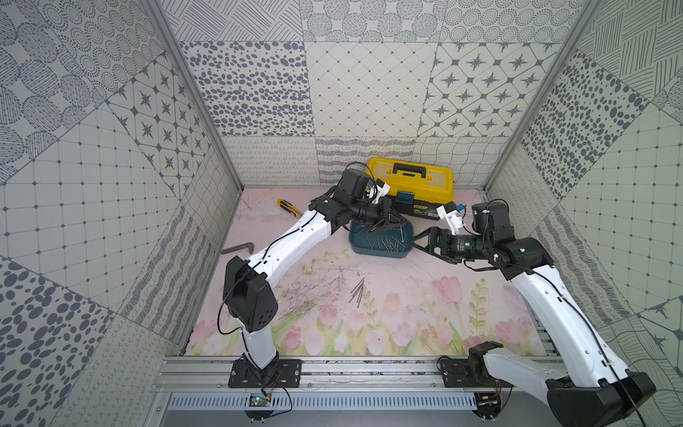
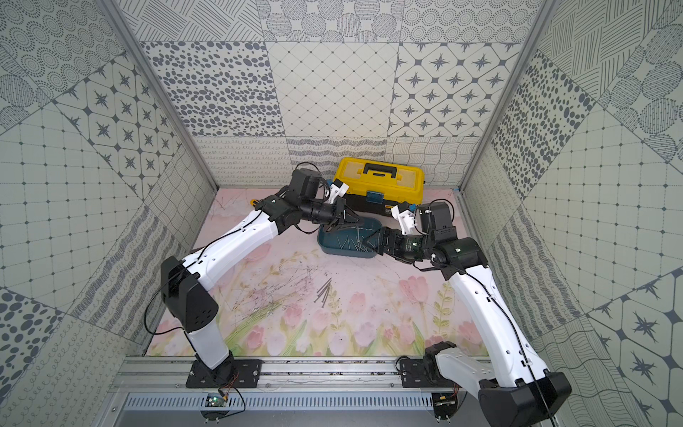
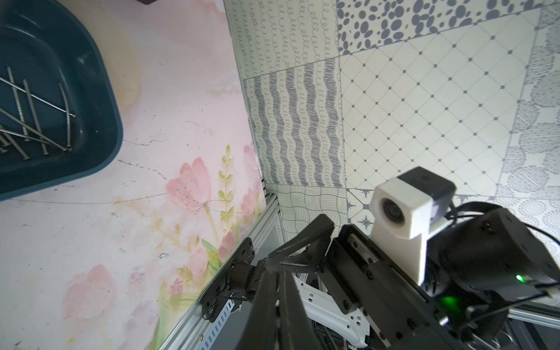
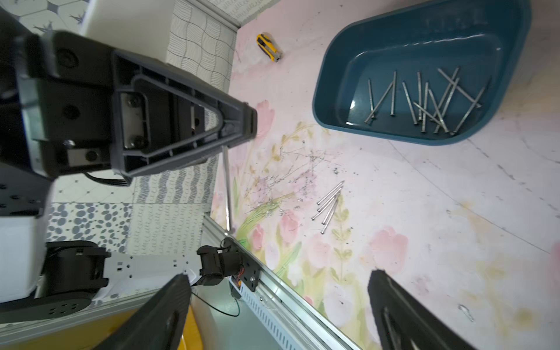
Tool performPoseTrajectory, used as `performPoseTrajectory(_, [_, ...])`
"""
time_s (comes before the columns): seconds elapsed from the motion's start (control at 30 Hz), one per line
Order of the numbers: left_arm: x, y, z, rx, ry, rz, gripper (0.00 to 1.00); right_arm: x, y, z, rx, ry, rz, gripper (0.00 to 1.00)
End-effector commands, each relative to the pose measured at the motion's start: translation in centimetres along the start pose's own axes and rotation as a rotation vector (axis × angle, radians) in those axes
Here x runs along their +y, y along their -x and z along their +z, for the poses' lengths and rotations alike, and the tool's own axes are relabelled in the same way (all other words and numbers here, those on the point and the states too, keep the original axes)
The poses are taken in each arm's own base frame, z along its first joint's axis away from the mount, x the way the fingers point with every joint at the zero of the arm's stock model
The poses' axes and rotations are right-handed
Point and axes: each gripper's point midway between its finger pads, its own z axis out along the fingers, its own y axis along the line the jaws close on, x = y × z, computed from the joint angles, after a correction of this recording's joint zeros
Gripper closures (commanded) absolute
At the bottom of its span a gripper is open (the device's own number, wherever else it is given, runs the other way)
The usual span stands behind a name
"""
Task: Put the nails on the desktop into the storage box
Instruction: Pick up the nail from the center of the board, then place the nail in the storage box.
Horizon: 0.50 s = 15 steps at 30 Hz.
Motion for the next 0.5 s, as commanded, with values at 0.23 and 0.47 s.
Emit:
performPoseTrajectory(0.23, [9.4,1.5,-0.9,0.040,0.498,0.024,1.00,-3.1,-0.3,-3.7,-0.107,-0.255,-0.212,0.03])
performPoseTrajectory(0.47, [12.4,4.0,-1.6,0.020,0.644,0.068,1.00,-5.4,-1.3,-4.0,-0.118,-0.344,-0.268,0.03])
